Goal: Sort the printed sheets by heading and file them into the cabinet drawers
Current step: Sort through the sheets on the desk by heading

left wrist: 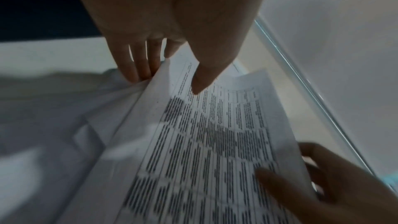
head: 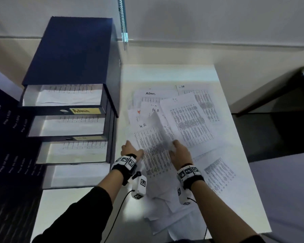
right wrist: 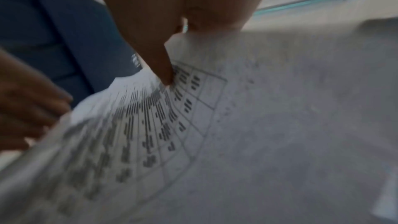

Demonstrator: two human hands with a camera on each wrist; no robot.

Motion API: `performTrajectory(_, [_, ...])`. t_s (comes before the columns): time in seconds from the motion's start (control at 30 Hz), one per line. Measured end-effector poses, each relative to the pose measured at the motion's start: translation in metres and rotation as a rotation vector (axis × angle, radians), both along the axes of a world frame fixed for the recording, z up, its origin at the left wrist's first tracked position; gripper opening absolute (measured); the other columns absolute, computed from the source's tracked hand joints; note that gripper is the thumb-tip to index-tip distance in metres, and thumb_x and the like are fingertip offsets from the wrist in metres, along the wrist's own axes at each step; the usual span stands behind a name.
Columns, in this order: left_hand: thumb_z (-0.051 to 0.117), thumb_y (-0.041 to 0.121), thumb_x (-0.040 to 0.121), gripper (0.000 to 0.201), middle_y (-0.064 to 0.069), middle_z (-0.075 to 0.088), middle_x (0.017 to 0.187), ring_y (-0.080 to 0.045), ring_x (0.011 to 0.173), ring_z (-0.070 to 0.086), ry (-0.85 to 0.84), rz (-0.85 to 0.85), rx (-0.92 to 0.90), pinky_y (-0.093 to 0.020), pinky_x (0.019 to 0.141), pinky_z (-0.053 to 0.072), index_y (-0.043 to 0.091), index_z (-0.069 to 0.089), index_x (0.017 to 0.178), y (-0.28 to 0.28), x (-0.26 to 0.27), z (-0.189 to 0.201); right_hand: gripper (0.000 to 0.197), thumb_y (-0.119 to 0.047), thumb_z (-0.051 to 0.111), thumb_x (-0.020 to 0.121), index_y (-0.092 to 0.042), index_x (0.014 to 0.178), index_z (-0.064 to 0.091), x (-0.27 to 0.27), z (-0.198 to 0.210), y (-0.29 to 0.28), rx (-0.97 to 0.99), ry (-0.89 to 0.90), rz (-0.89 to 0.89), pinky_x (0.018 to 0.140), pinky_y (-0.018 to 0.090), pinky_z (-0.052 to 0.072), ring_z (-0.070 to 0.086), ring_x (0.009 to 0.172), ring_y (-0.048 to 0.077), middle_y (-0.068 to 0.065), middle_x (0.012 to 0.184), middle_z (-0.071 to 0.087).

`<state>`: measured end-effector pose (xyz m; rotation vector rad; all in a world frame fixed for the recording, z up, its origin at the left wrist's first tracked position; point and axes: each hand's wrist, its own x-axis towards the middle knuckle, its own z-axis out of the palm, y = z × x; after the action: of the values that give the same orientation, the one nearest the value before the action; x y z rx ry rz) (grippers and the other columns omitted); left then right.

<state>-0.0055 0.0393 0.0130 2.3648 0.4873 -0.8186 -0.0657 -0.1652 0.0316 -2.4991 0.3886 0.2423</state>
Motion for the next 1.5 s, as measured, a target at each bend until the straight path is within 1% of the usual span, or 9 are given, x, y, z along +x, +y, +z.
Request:
performTrajectory(0.1, [0.068, 0.030, 0.078, 0.044, -0.017, 0.052, 0.116, -0.037, 0.101, 0.057, -0.154, 0.075, -0.008, -0.043, 0.083, 0.053, 0.004, 0.051, 0.109, -0.006, 0.014, 0.003, 0.011, -0.012, 0.057, 0.090, -0.011, 0.101, 0.060, 0.009, 0.008, -0.031, 0.088, -0.066, -0.171, 0.056, 0.019, 0.042, 0.054, 0.060, 0.014, 0.000, 0.074, 0.060])
performTrajectory(0.2, [0.067, 0.018, 0.076, 0.027, -0.013, 0.053, 0.104, -0.031, 0.088, 0.057, -0.219, 0.099, -0.053, -0.040, 0.080, 0.052, 0.008, 0.049, 0.094, -0.021, 0.025, 0.010, 0.014, -0.012, 0.055, 0.088, -0.008, 0.099, 0.063, 0.023, 0.011, -0.078, 0.078, -0.034, -0.396, 0.064, 0.025, 0.044, 0.060, 0.071, 0.028, 0.008, 0.076, 0.061])
performTrajectory(0.27, [0.065, 0.013, 0.073, 0.026, -0.016, 0.053, 0.107, -0.031, 0.085, 0.056, -0.211, 0.073, -0.049, -0.040, 0.077, 0.052, 0.008, 0.051, 0.094, -0.033, 0.034, 0.014, 0.013, -0.012, 0.055, 0.088, -0.005, 0.096, 0.064, 0.030, 0.006, -0.110, -0.004, 0.050, -0.439, 0.067, 0.027, 0.040, 0.060, 0.078, 0.031, 0.010, 0.077, 0.058])
performTrajectory(0.4, [0.064, 0.014, 0.084, 0.049, -0.016, 0.053, 0.129, -0.034, 0.117, 0.054, -0.173, 0.026, 0.002, -0.037, 0.099, 0.046, 0.005, 0.051, 0.130, -0.046, 0.061, 0.016, 0.015, -0.008, 0.056, 0.089, -0.002, 0.100, 0.064, 0.034, -0.014, -0.150, -0.029, 0.162, -0.504, 0.070, 0.027, 0.042, 0.054, 0.077, 0.025, 0.019, 0.095, 0.068])
performTrajectory(0.7, [0.072, 0.014, 0.079, 0.024, 0.006, 0.070, 0.085, -0.015, 0.079, 0.067, -0.401, 0.182, -0.185, -0.022, 0.079, 0.052, 0.024, 0.069, 0.101, -0.060, 0.100, 0.014, 0.021, -0.007, 0.051, 0.093, -0.002, 0.114, 0.055, 0.024, -0.039, -0.143, -0.066, 0.072, -0.462, 0.077, 0.036, 0.046, 0.047, 0.080, 0.023, 0.017, 0.104, 0.057])
performTrajectory(0.93, [0.074, 0.028, 0.085, 0.016, -0.001, 0.070, 0.076, -0.016, 0.071, 0.062, -0.502, 0.143, -0.227, -0.022, 0.075, 0.050, 0.012, 0.070, 0.081, -0.059, 0.104, 0.004, 0.021, -0.008, 0.050, 0.095, -0.001, 0.114, 0.056, 0.026, -0.041, -0.146, -0.043, 0.036, -0.466, 0.077, 0.030, 0.043, 0.046, 0.078, 0.021, 0.016, 0.102, 0.058])
performTrajectory(1.07, [0.073, 0.025, 0.087, 0.018, -0.002, 0.071, 0.080, -0.013, 0.072, 0.061, -0.600, 0.335, -0.318, -0.025, 0.073, 0.053, 0.007, 0.072, 0.086, -0.038, 0.103, 0.022, 0.020, -0.010, 0.051, 0.095, -0.002, 0.114, 0.056, 0.027, -0.042, -0.146, -0.035, 0.042, -0.469, 0.081, 0.035, 0.049, 0.053, 0.081, 0.023, 0.015, 0.101, 0.059])
performTrajectory(1.2, [0.075, 0.019, 0.085, 0.014, 0.002, 0.063, 0.062, -0.016, 0.063, 0.054, -0.664, 0.383, -0.499, -0.023, 0.061, 0.051, 0.013, 0.063, 0.081, -0.028, 0.099, 0.069, 0.022, -0.009, 0.051, 0.095, -0.002, 0.116, 0.056, 0.026, -0.034, -0.142, -0.045, 0.054, -0.474, 0.080, 0.033, 0.047, 0.050, 0.080, 0.022, 0.017, 0.103, 0.060])
performTrajectory(1.5, [0.075, 0.009, 0.075, 0.031, -0.005, 0.075, 0.074, -0.013, 0.063, 0.070, -0.814, 0.317, -1.143, -0.029, 0.063, 0.058, 0.016, 0.062, 0.102, -0.041, 0.068, 0.252, 0.042, -0.024, 0.060, 0.092, 0.002, 0.126, 0.055, 0.037, 0.000, -0.170, 0.337, 0.197, -0.705, 0.093, 0.044, 0.047, 0.056, 0.111, 0.034, 0.025, 0.118, 0.058])
